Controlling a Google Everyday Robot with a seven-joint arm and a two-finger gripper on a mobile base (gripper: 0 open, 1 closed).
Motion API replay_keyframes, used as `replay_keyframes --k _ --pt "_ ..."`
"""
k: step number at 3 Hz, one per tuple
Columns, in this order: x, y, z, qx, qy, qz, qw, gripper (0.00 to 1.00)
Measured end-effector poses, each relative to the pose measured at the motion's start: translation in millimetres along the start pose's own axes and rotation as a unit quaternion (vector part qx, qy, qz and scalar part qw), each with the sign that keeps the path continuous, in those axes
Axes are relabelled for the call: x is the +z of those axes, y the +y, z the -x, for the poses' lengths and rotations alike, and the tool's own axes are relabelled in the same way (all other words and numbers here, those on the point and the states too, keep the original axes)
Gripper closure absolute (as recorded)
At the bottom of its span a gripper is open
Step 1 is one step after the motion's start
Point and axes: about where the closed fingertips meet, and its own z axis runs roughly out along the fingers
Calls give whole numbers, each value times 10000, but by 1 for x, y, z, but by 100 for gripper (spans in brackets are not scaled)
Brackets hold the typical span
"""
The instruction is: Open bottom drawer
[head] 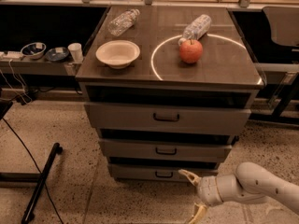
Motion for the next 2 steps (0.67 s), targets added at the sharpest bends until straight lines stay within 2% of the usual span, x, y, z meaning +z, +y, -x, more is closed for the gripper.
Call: replay_keyframes --k 1,2 --pt "5 -21 -28 120 261 -162 9995 0" --pt "24 -47 -86 -12 577 -555 9968 0"
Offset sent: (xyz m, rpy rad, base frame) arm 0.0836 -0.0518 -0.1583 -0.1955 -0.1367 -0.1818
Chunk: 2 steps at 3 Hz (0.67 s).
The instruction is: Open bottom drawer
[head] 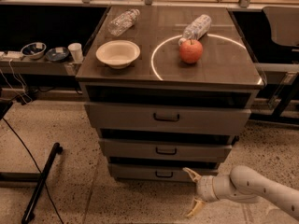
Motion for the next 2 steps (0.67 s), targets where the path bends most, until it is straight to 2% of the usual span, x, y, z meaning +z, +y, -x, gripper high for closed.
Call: replay_keyframes --k 1,2 --pt "22 -8 -48 -163 348 -74 9992 0" --pt "24 -8 -52 -179 403 -82 9990 0"
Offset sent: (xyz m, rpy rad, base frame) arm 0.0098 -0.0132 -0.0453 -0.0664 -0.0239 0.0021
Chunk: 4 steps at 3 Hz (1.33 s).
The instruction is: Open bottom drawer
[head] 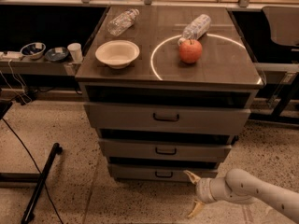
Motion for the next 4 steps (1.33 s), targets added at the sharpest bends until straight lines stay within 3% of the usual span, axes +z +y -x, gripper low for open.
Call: replay_keyframes --k 1,2,3,4 --pt "2 -3 -3 -99 165 -19 9998 0" --pt "-9 -33 -32 -494 778 -230 9955 0" --pt "-20 -67 -73 -714 1468 -381 9859 0" --pt "-27 -74 -119 -517 1777 -278 9823 0"
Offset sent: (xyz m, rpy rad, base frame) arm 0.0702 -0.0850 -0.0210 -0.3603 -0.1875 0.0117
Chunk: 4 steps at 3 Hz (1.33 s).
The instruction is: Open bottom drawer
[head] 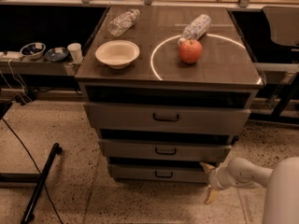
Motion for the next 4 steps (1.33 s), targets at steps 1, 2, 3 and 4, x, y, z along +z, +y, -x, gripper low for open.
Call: replay_keyframes --k 1,2,3,4 --pt "12 9 -37 119 8 293 9995 0" --pt "13 9 -37 119 7 293 9995 0" --pt "28 9 -37 119 -160 295 9994 0" --pt "44 6 -33 40 -231 267 9994 0"
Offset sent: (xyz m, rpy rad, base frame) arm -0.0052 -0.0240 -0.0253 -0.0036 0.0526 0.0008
